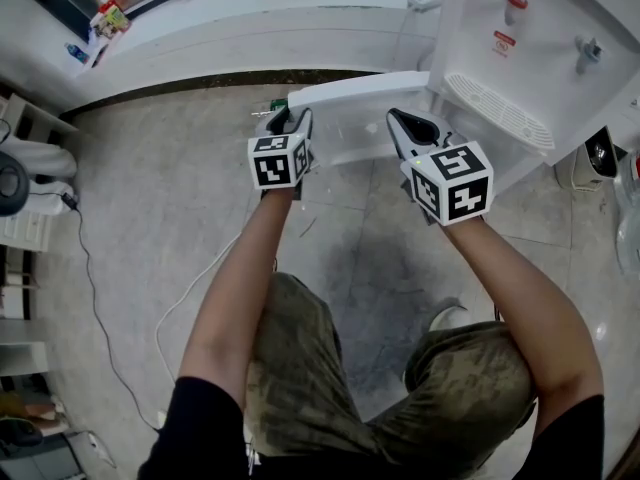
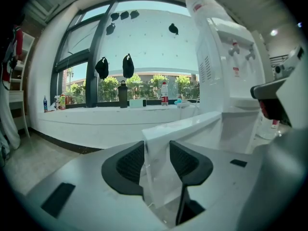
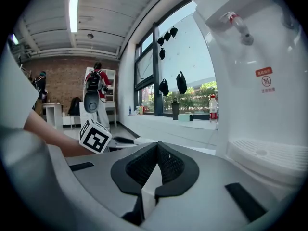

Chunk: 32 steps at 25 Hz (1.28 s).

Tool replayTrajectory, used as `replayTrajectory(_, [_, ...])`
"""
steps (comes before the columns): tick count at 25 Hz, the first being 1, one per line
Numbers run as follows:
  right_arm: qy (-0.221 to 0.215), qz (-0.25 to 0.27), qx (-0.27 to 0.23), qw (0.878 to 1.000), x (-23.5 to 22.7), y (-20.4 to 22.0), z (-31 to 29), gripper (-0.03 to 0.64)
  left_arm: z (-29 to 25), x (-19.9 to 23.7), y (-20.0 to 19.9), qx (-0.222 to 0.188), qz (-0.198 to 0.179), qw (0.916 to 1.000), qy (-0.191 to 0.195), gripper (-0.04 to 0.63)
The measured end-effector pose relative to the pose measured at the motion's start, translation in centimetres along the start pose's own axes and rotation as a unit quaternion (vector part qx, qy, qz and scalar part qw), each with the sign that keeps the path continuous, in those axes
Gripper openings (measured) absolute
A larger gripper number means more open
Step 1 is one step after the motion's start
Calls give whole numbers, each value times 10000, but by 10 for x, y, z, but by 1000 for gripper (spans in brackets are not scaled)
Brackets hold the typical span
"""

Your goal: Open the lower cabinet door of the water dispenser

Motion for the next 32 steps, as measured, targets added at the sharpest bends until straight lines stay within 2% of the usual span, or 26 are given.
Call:
replayTrajectory(5, [-160, 9, -95, 9998, 9, -6, -1, -2, 17, 6, 14, -103, 156, 9998, 68, 164])
replayTrajectory(9, [-142, 42, -271, 9995, 2, -12, 4, -2, 41, -1, 22, -402, 416, 9976, 381, 144])
replayTrajectory(12, [-19, -153, -366, 9992, -9, -16, 5, -2, 56, -16, 19, -651, 248, 9956, 632, 82])
replayTrajectory(16, [-62, 257, -65, 9996, 0, -6, -12, -2, 72, -33, 14, -642, 177, 9949, 757, 17])
replayTrajectory(19, [-15, 51, 108, 9999, 10, -3, -9, -2, 91, -43, 11, -483, -386, 9940, 898, 5])
replayTrajectory(20, [-30, -40, 90, 9999, 14, -9, -5, -2, 99, -42, 8, -457, -437, 9936, 936, 5])
replayTrajectory(22, [-167, 43, 137, 9998, 29, -21, 5, -2, 120, -40, 7, -368, -144, 9943, 991, 3])
replayTrajectory(24, [-338, 193, 367, 9986, 48, -26, 23, -2, 149, -43, 7, -238, 252, 9942, 1018, 4])
replayTrajectory(27, [-503, 410, 682, 9956, 64, -45, 58, -2, 194, -51, -9, -191, 632, 9922, 1059, 3])
replayTrajectory(29, [-457, 336, 830, 9949, 68, -57, 87, -2, 219, -57, -24, -219, 800, 9902, 1124, 5])
replayTrajectory(32, [-147, 169, 971, 9950, 79, -71, 136, -2, 255, -63, -41, -100, 940, 9876, 1250, 5])
Point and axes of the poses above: the fingertips, and each gripper's own axes: z backward along the fingers, x to its left, y out of its underside, the point moved 10 cm from there along z, backward along the fingers, and after that the axes turned 15 degrees about x, right-handed, at the moved point
